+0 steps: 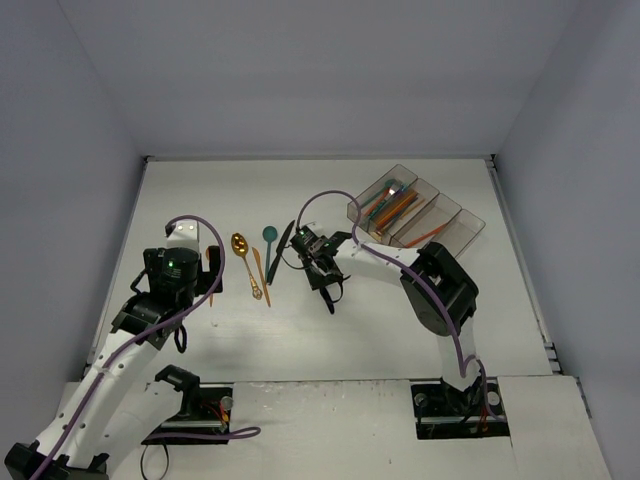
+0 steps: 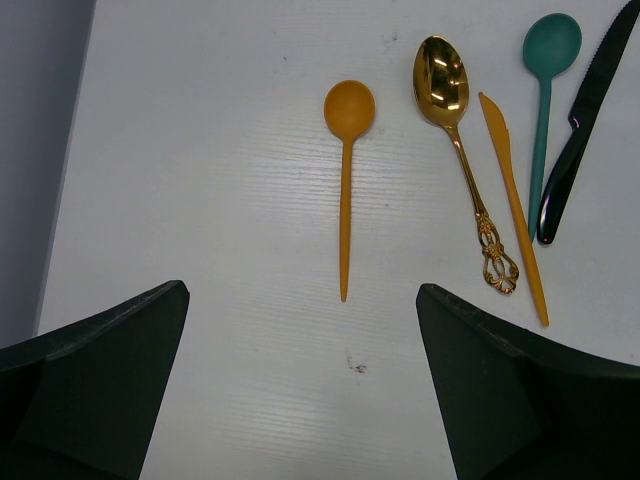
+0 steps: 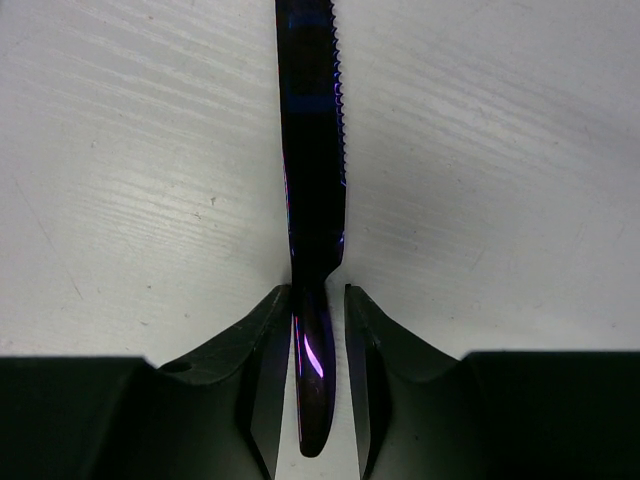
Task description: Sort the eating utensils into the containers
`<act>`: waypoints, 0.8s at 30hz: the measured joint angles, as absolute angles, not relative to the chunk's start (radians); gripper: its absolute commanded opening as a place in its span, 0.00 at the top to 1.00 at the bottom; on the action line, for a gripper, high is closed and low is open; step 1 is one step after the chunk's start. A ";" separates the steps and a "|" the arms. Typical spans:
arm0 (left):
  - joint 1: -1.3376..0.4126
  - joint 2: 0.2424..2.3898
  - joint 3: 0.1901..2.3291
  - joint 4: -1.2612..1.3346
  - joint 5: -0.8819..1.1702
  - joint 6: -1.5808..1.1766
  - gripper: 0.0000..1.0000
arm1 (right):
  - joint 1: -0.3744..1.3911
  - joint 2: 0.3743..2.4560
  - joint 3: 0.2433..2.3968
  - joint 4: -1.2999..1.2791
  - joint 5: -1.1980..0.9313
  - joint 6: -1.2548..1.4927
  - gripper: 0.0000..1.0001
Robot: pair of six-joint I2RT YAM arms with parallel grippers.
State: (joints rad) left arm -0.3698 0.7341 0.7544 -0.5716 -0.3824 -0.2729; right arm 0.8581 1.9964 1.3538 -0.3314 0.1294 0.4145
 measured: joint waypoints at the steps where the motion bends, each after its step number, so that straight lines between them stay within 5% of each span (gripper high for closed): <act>1: -0.370 0.734 0.754 -0.572 -0.382 -0.273 0.03 | 0.858 1.998 1.357 -0.338 0.123 0.412 0.80; 10: -0.370 0.734 0.754 -0.572 -0.382 -0.273 0.03 | 0.857 2.030 1.408 -0.382 0.092 0.364 0.84; 16: -0.370 0.734 0.754 -0.572 -0.382 -0.273 0.03 | 0.856 2.054 1.444 -0.414 0.078 0.341 1.00; 24: -0.370 0.732 0.754 -0.572 -0.382 -0.273 0.03 | 0.850 2.059 1.461 -0.429 0.055 0.323 1.00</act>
